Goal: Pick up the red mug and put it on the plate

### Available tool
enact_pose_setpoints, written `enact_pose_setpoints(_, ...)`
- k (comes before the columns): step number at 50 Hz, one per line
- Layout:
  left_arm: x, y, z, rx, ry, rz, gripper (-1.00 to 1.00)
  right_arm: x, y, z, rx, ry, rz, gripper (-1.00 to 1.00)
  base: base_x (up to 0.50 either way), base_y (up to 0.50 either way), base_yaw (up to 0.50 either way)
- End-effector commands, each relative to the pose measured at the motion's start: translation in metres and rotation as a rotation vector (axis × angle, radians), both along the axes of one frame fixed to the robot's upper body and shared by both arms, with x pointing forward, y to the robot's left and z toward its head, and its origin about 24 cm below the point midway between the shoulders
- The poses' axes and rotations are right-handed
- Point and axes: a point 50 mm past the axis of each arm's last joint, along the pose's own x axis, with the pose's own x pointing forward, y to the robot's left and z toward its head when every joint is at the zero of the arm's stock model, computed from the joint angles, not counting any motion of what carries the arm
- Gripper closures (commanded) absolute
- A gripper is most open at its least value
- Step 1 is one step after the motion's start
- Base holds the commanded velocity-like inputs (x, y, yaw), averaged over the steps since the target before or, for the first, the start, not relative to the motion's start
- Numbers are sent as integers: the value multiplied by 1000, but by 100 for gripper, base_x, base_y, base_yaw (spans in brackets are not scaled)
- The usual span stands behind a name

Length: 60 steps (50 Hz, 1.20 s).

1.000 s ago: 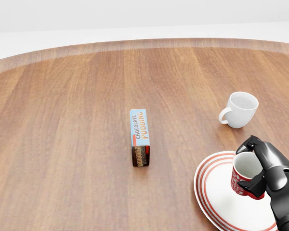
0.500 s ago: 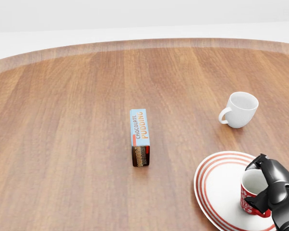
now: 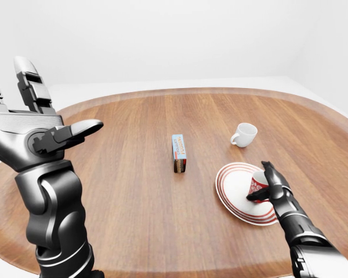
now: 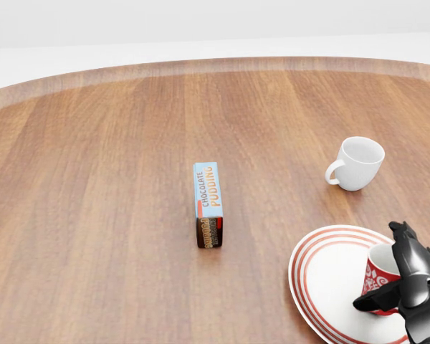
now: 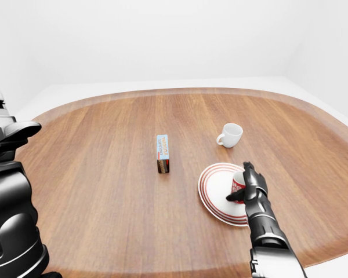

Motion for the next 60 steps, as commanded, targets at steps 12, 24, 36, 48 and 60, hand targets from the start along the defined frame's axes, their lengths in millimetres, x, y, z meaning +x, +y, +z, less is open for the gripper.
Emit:
enact_pose_setpoints(12,1,-2,-3,12,10,0,-100,-6,20,22,-17,-115,161,-100,0,0,0)
enact_pose_setpoints(24,0,-3,-5,15,15,-7,-100,-2,43,111,-363,-188,435,-100,0,0,0)
enact_pose_setpoints(36,0,-4,-6,15,19,-14,-100,-14,41,172,-581,-141,400,-100,0,0,0)
enact_pose_setpoints(48,1,-3,-6,17,18,-8,-100,3,78,169,-146,-495,521,-100,0,0,0)
enact_pose_setpoints(60,1,-3,-6,21,21,-2,-100,12,124,146,252,-592,598,-100,0,0,0)
